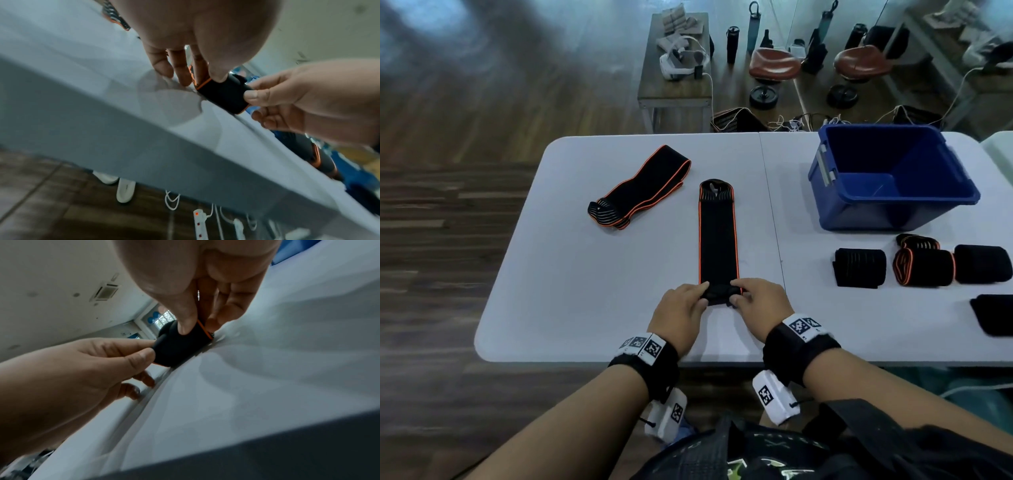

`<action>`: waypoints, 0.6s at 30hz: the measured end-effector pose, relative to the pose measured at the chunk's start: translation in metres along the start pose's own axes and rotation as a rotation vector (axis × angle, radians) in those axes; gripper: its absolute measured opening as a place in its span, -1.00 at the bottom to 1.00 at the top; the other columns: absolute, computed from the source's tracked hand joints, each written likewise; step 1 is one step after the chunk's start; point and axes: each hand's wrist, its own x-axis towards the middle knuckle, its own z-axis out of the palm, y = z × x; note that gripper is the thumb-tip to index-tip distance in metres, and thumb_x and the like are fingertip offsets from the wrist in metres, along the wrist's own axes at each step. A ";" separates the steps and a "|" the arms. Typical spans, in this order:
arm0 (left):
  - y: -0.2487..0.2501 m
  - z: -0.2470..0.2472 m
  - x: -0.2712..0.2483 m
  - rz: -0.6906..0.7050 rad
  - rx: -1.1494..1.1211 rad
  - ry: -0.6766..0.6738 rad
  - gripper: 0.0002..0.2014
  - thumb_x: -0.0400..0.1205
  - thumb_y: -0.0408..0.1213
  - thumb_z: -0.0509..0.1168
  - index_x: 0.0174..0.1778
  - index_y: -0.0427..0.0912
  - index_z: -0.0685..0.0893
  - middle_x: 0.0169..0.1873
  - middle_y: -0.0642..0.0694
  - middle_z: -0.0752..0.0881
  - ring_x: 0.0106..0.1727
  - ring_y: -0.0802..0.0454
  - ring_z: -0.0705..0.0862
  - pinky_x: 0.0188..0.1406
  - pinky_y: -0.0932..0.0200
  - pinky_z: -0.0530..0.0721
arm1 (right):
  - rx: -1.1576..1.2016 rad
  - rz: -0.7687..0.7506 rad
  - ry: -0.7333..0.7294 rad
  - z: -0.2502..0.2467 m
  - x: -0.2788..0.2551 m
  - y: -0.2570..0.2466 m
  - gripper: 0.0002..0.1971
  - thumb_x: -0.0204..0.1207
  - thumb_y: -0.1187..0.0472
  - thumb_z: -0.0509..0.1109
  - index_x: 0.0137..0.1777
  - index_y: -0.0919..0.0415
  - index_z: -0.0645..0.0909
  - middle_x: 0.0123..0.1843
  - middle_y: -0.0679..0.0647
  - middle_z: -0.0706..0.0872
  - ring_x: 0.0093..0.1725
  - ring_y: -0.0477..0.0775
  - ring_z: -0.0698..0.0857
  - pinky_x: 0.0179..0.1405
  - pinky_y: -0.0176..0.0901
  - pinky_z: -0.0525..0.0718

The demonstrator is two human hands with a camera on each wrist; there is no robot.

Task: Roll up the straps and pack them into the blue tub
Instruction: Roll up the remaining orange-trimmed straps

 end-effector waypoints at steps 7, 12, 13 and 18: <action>0.004 -0.010 0.013 -0.179 -0.167 0.107 -0.72 0.74 -0.19 0.29 0.33 0.08 0.76 0.01 0.04 0.85 0.09 0.06 0.75 0.10 0.34 0.53 | 0.142 0.122 0.054 -0.007 0.019 -0.002 -0.90 0.54 0.08 0.51 -0.10 0.07 0.79 -0.25 0.04 0.80 -0.14 0.07 0.78 -0.11 -0.16 0.71; 0.005 -0.015 0.022 -0.349 -0.266 0.123 -0.79 0.68 -0.10 0.38 0.21 0.08 0.59 -0.24 0.14 0.77 -0.16 0.23 0.70 -0.23 0.35 0.52 | 0.205 0.199 0.101 -0.003 0.026 -0.002 -0.77 0.44 0.01 0.54 -0.11 -0.03 0.52 -0.11 0.09 0.77 -0.16 0.16 0.80 -0.05 0.07 0.81; 0.007 -0.016 0.023 -0.347 -0.265 0.123 -0.83 0.68 -0.11 0.38 0.14 0.08 0.57 -0.29 0.11 0.77 -0.20 0.24 0.70 -0.29 0.35 0.49 | 0.198 0.191 0.098 -0.002 0.027 -0.002 -0.75 0.46 0.03 0.52 -0.08 -0.03 0.47 -0.09 0.09 0.75 -0.16 0.15 0.79 -0.08 0.05 0.80; 0.012 -0.016 0.026 -0.262 -0.179 0.086 -0.88 0.71 -0.19 0.31 0.03 0.14 0.51 -0.45 -0.02 0.74 -0.36 0.08 0.70 -0.41 0.23 0.56 | 0.076 0.085 0.057 -0.001 0.025 -0.003 -0.87 0.61 0.19 0.39 0.05 0.01 0.50 -0.11 0.13 0.72 -0.17 0.10 0.71 -0.20 -0.11 0.69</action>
